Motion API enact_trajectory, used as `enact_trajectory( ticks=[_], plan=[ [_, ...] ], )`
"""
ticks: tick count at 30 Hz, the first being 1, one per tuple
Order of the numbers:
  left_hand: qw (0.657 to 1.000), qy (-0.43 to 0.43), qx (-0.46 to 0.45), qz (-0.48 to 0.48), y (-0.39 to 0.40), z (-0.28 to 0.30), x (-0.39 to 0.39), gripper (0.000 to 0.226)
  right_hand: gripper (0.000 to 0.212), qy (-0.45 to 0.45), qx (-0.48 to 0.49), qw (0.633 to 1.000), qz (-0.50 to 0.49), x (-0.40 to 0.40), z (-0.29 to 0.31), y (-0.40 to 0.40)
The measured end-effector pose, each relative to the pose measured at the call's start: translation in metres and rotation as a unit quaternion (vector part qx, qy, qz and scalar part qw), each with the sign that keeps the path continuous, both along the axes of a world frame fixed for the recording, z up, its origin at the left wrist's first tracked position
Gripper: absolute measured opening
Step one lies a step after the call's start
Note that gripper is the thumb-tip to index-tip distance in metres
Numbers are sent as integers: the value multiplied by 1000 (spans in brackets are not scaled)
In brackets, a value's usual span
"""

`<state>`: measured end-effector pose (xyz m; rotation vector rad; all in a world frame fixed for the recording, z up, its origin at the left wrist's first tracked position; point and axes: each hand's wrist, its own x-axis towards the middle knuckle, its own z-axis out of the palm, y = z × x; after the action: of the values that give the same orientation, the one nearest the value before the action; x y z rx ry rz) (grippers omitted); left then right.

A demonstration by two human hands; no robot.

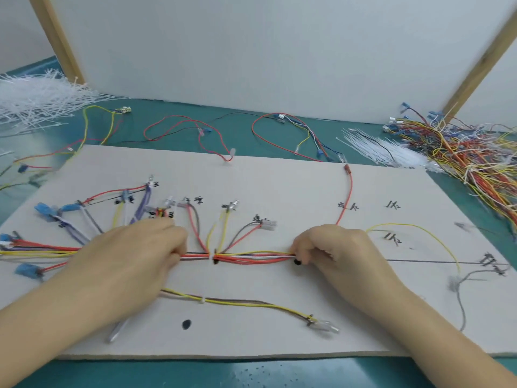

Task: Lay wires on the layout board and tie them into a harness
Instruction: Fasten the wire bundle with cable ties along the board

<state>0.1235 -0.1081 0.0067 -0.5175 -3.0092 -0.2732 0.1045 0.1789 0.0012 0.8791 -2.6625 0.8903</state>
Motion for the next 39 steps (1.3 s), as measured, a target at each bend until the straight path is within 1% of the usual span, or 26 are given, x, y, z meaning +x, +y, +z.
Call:
enact_trajectory(
  ticks=[1,3,6,7,8,9,12,13,14,15,16,17,18,19,20,22,23,26,28,29,31,33,34,36,37,39],
  plan=[
    [1000,-2,3,9,-9,-1,1,21,28,2,6,1000,5,1,0,-9],
    [1000,12,1,18,-28,-4,-2,25,26,6,19,1000,14,2,1,-26],
    [1000,17,4,17,-55,-8,-8,55,35,-6,8,999,32,-1,3,-48],
    [1000,19,8,19,-60,-9,-9,59,42,-20,-3,999,28,-3,3,-52],
    [1000,20,14,17,-64,-8,-10,58,52,-35,-13,999,20,-5,4,-54],
    [1000,20,16,16,-66,-6,-9,52,66,-40,-13,999,10,-6,4,-54],
    [1000,8,24,11,-63,1,-3,37,116,-32,11,999,-38,-12,6,-38],
    [999,10,26,15,-61,3,1,33,123,-54,31,996,-62,-15,8,-30],
    [999,14,43,17,-60,3,4,33,119,-74,72,992,-79,-17,10,-22],
    [997,35,69,29,-58,4,8,36,105,-82,138,984,-80,-20,12,-16],
    [992,70,96,42,-55,4,10,39,82,-70,214,972,-67,-21,14,-12],
    [986,109,111,60,-49,8,11,35,58,-43,271,961,-41,-21,16,-10],
    [979,145,121,78,-42,13,11,31,41,-10,296,955,-14,-20,17,-10],
    [972,172,129,91,-31,23,11,34,30,21,305,952,8,-18,17,-12],
    [968,192,137,82,-20,32,12,38,24,46,315,948,21,-16,18,-16],
    [962,227,148,29,8,51,14,35,22,76,340,937,15,-13,19,-21],
    [962,228,154,-6,23,58,17,32,21,81,349,934,10,-12,21,-23],
    [966,179,161,-97,62,61,20,29,15,121,366,922,25,-11,26,-22],
    [979,119,111,-122,84,53,15,32,18,145,398,905,39,-11,34,-19],
    [987,82,78,-117,94,47,12,34,21,140,417,898,38,-11,40,-17],
    [995,26,29,-90,107,27,3,29,23,114,445,888,14,-10,51,-8],
    [996,6,12,-89,114,12,-4,24,27,65,412,909,-11,-4,55,9],
    [995,13,17,-95,115,8,-6,22,23,33,388,921,-11,1,57,17],
    [994,24,41,-99,113,2,-9,20,12,-70,325,943,-9,9,57,28],
    [993,27,57,-101,111,1,-9,18,12,-126,282,951,-12,10,57,33],
    [987,61,77,-130,110,2,-8,13,16,-236,196,951,-28,8,57,45]
  ],
)
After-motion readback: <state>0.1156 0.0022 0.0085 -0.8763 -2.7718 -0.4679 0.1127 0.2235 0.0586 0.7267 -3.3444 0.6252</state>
